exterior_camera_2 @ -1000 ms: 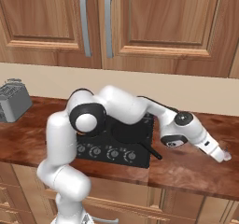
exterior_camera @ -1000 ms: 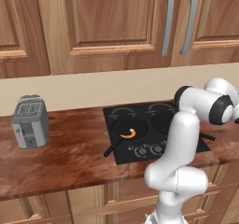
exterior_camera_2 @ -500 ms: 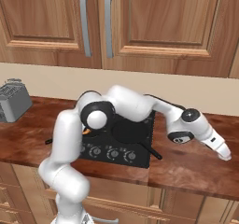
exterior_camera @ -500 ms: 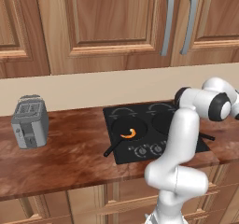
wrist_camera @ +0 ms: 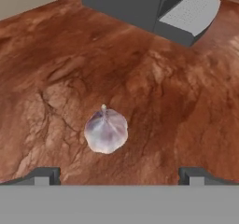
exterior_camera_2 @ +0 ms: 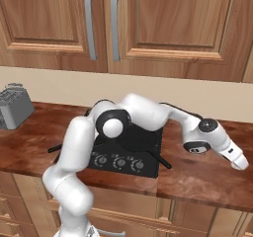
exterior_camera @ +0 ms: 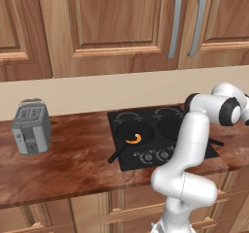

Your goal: Place both pans onto different burners. Then place the garlic and the shrimp on different pans.

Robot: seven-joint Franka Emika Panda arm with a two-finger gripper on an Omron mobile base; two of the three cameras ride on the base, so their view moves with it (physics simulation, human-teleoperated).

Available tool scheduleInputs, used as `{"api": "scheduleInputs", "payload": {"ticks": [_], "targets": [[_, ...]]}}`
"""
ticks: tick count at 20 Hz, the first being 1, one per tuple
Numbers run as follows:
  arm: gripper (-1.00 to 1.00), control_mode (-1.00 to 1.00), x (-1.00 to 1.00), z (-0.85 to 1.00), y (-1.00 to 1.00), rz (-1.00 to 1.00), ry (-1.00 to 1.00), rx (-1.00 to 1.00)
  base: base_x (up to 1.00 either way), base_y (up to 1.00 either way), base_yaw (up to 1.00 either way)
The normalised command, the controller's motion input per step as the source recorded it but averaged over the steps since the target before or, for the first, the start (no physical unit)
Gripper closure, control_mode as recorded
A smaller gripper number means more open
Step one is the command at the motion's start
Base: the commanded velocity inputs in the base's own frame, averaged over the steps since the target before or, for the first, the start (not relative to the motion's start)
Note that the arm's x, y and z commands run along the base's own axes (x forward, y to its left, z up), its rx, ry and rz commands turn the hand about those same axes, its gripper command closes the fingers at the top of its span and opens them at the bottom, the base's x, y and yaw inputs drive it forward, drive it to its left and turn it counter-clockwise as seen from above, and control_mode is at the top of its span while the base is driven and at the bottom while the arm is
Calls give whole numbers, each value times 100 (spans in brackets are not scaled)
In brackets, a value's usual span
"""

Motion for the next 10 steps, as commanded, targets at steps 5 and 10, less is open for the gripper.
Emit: {"api": "scheduleInputs", "payload": {"ticks": [5, 10], "targets": [[-100, -100, 5, -17, -9, 0, 0, 0, 0, 0, 0], [-100, -100, 12, -15, -9, 0, 0, 1, 0, 0, 0]]}}
